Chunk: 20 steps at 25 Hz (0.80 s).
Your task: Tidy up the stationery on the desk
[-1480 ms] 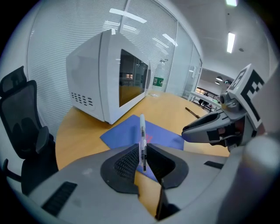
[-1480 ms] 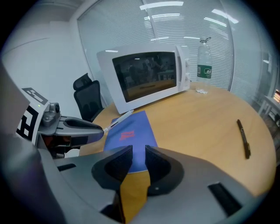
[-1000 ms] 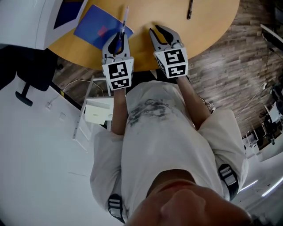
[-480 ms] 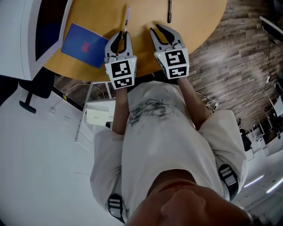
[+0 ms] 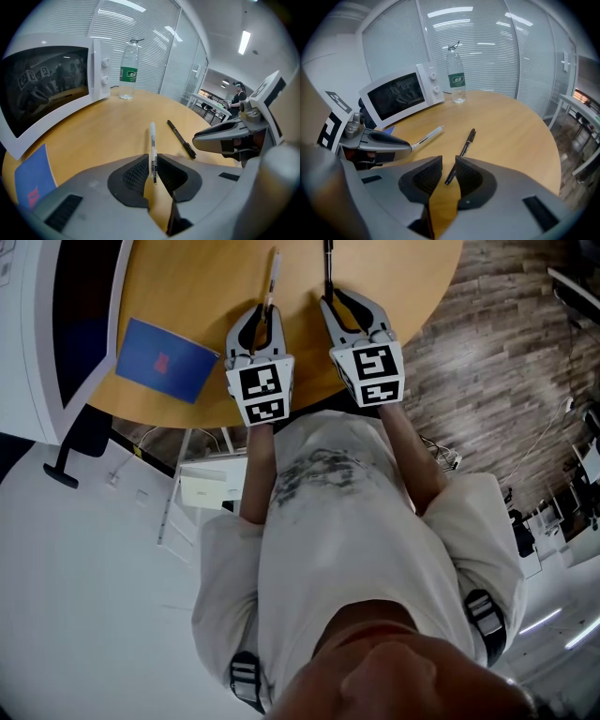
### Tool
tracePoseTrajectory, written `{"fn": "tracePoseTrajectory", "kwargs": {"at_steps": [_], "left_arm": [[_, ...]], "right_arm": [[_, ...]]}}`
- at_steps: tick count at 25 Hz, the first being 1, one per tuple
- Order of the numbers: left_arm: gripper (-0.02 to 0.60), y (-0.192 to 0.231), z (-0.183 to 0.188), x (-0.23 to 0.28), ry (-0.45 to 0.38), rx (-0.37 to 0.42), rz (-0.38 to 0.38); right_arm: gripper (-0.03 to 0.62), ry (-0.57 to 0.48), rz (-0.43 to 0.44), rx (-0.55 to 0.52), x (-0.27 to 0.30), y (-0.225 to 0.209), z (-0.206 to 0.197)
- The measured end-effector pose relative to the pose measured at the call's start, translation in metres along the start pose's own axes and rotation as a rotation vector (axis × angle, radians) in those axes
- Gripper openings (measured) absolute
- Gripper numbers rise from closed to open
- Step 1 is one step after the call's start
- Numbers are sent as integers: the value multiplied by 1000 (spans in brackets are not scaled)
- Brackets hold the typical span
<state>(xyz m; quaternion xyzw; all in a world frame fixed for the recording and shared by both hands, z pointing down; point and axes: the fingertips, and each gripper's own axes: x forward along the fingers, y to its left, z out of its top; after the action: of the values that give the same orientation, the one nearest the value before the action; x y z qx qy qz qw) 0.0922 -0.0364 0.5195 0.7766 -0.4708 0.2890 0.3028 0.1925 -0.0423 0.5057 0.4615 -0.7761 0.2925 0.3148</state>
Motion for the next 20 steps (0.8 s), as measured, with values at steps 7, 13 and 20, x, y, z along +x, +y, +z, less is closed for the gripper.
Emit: {"fn": "tracePoseTrajectory", "kwargs": {"at_steps": [7, 13, 20], "left_arm": [[60, -20, 8, 23, 18, -19, 5], [60, -31, 9, 39, 38, -32, 25], [60, -37, 6, 49, 57, -38, 54]], "right_arm": [[141, 1, 3, -3, 2, -27, 3], [141, 3, 12, -12, 2, -45, 2], [141, 1, 2, -10, -1, -64, 0]]}}
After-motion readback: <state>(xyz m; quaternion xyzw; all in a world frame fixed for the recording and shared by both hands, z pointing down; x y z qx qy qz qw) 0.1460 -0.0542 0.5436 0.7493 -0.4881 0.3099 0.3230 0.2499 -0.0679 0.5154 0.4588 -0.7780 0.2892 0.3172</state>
